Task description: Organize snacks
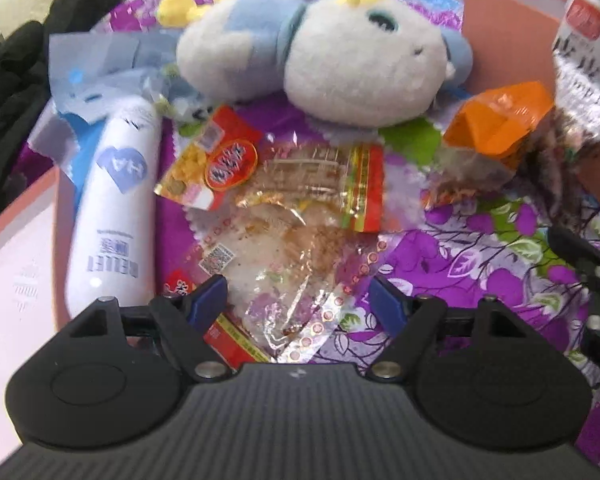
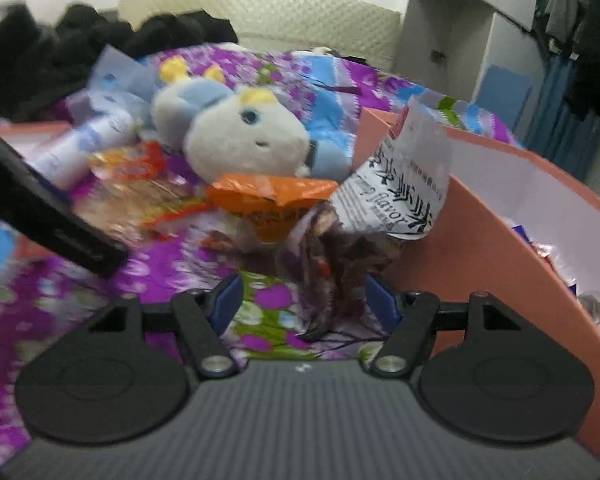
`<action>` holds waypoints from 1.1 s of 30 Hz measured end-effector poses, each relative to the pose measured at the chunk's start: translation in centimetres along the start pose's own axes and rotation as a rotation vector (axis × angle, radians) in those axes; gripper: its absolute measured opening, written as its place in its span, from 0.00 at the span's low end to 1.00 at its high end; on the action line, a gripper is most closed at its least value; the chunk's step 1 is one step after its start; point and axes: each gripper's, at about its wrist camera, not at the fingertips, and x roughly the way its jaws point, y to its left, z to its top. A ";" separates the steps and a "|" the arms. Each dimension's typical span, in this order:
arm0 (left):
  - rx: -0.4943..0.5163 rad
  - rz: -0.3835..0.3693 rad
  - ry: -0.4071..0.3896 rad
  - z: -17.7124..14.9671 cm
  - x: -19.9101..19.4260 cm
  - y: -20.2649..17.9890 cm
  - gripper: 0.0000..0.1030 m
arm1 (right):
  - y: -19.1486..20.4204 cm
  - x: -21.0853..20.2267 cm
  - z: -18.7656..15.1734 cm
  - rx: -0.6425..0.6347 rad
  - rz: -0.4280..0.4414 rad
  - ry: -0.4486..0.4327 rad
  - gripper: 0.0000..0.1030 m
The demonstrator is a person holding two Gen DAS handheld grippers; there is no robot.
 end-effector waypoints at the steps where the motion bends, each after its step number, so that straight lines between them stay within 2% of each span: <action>1: -0.012 -0.006 -0.004 -0.1 0.2 0.1 0.79 | 0.1 0.7 -0.2 -0.003 -0.005 0.016 0.67; 4: -0.045 -0.027 -0.006 -0.4 0.5 0.6 0.78 | 0.2 1.9 -0.5 -0.027 -0.029 0.032 0.67; 6: -0.037 -0.037 -0.006 -0.5 0.5 0.4 0.71 | 0.0 2.5 -0.6 -0.012 -0.019 0.055 0.62; 10: 0.001 -0.045 -0.003 -0.3 0.2 -0.4 0.59 | -0.2 2.8 -0.4 -0.010 -0.012 0.063 0.58; 11: 0.000 -0.048 -0.001 -0.3 0.2 -0.4 0.55 | -0.3 3.0 -0.3 -0.006 -0.012 0.068 0.53; 13: -0.001 -0.053 -0.007 -0.3 0.1 -0.4 0.48 | -0.7 3.0 -0.2 -0.002 -0.018 0.076 0.38; 14: 0.001 -0.051 -0.010 -0.3 0.0 -0.4 0.40 | -0.7 3.0 -0.1 -0.004 -0.031 0.080 0.27; 18: -0.024 -0.042 -0.014 -0.2 -0.3 -0.1 0.16 | -1.7 2.5 0.2 0.013 0.005 0.087 0.22; 21: -0.051 -0.045 -0.003 0.1 -0.9 0.4 0.11 | -2.0 1.5 0.4 0.021 0.031 0.084 0.18; 27: -0.068 -0.057 0.021 0.2 -4.1 0.0 0.07 | -2.8 -1.3 0.7 0.045 0.101 0.078 0.16; 33: -0.109 -0.064 0.043 -2.4 -8.2 -2.3 0.07 | -4.0 -4.7 -0.3 0.055 0.173 0.097 0.15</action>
